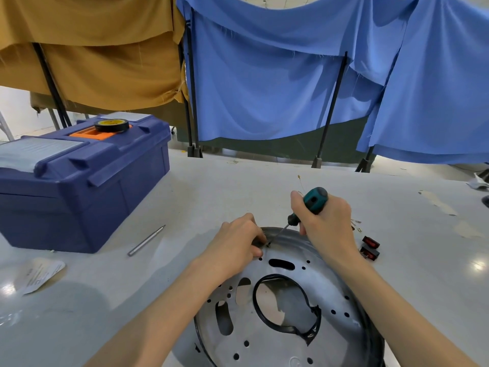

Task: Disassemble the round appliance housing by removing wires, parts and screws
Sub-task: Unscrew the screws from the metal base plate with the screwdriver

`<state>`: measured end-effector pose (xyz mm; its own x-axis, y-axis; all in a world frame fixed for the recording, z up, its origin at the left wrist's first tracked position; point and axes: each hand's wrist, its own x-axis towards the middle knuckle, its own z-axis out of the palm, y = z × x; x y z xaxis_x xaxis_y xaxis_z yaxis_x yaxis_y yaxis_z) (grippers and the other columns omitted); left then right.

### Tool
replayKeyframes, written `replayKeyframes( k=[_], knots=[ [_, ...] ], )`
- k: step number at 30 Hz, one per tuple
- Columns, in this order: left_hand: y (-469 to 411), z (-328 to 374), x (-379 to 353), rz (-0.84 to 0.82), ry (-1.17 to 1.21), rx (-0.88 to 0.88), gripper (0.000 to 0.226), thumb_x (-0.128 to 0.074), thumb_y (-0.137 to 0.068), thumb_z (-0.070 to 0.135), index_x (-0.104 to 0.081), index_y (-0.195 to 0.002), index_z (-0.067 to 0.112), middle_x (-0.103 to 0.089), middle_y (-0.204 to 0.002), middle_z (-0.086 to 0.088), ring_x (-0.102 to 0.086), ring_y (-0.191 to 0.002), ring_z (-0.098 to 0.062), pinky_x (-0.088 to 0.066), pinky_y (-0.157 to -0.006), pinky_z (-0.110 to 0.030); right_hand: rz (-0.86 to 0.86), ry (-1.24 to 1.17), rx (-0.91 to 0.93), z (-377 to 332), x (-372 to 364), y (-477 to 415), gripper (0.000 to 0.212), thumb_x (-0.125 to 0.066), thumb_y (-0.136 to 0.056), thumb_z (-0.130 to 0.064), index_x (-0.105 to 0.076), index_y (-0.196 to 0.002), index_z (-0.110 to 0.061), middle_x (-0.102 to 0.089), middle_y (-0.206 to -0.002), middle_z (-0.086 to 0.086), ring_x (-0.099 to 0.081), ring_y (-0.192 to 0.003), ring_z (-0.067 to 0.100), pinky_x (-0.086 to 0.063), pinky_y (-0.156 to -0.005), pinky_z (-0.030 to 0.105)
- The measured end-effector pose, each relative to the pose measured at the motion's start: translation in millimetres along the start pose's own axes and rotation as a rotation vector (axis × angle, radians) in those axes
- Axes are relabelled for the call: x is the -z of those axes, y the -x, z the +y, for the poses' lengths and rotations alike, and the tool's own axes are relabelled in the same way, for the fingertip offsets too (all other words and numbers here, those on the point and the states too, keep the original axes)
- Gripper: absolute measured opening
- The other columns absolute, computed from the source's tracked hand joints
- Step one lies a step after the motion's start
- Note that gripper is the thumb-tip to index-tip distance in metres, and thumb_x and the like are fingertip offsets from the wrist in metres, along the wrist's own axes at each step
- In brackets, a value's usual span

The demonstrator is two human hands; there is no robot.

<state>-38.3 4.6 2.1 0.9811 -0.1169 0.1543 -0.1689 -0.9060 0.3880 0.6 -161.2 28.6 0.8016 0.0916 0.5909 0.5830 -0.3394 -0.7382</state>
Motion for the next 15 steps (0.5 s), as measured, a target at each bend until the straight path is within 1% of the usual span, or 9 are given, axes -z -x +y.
replayKeyframes(
  k=[3,8,10,12,13,14,15],
  knots=[
    [0,0,0,-0.002,-0.003,0.002,0.03,-0.068,-0.087,0.02,-0.067,-0.117,0.019,-0.05,-0.113,0.001,-0.051,-0.103,-0.025,-0.046,-0.093,-0.038,-0.021,0.009,0.006,1,0,1,0.04,-0.063,-0.09,-0.028,-0.052,-0.053,-0.017,-0.055,-0.04,-0.022,-0.051,-0.036,-0.002,-0.04,-0.044,0.006],
    [0,1,1,-0.013,-0.01,0.004,0.031,-0.067,-0.088,0.021,-0.066,-0.118,0.018,-0.05,-0.114,0.001,-0.051,-0.104,-0.024,-0.045,-0.094,-0.037,-0.024,0.032,-0.002,0,0,1,0.039,-0.063,-0.089,-0.026,-0.052,-0.053,-0.016,-0.055,-0.04,-0.022,-0.052,-0.038,-0.002,-0.041,-0.044,0.008],
    [1,1,1,-0.005,-0.019,-0.005,0.031,-0.067,-0.087,0.022,-0.066,-0.118,0.018,-0.049,-0.115,0.001,-0.049,-0.103,-0.021,-0.042,-0.094,-0.034,-0.033,0.034,-0.012,-2,0,1,0.039,-0.063,-0.089,-0.026,-0.052,-0.053,-0.015,-0.055,-0.039,-0.021,-0.051,-0.037,-0.001,-0.042,-0.044,0.01],
    [1,2,3,0.034,-0.06,-0.035,0.032,-0.069,-0.085,0.025,-0.065,-0.116,0.018,-0.044,-0.116,0.003,-0.043,-0.101,-0.016,-0.033,-0.093,-0.028,-0.053,0.034,-0.027,-5,1,0,0.04,-0.063,-0.089,-0.026,-0.052,-0.053,-0.014,-0.055,-0.039,-0.02,-0.051,-0.038,0.001,-0.042,-0.043,0.011],
    [1,3,4,0.071,-0.077,-0.054,0.035,-0.071,-0.083,0.027,-0.063,-0.116,0.018,-0.042,-0.116,0.005,-0.04,-0.102,-0.013,-0.03,-0.092,-0.026,-0.071,0.038,-0.035,-6,1,-1,0.04,-0.063,-0.089,-0.027,-0.052,-0.053,-0.013,-0.056,-0.04,-0.018,-0.053,-0.039,0.003,-0.042,-0.043,0.012],
    [1,4,5,0.113,-0.048,-0.069,0.039,-0.073,-0.081,0.027,-0.06,-0.117,0.019,-0.04,-0.115,0.007,-0.039,-0.104,-0.011,-0.029,-0.092,-0.025,-0.092,0.047,-0.042,-8,0,-2,0.041,-0.062,-0.09,-0.028,-0.053,-0.054,-0.009,-0.056,-0.04,-0.015,-0.056,-0.041,0.006,-0.044,-0.044,0.017],
    [0,6,6,0.139,0.051,-0.074,0.043,-0.074,-0.08,0.025,-0.057,-0.119,0.021,-0.041,-0.116,0.009,-0.039,-0.105,-0.008,-0.031,-0.093,-0.024,-0.111,0.056,-0.048,-10,0,-4,0.042,-0.061,-0.09,-0.03,-0.054,-0.057,-0.005,-0.057,-0.041,-0.009,-0.058,-0.044,0.012,-0.047,-0.047,0.024]
  ],
)
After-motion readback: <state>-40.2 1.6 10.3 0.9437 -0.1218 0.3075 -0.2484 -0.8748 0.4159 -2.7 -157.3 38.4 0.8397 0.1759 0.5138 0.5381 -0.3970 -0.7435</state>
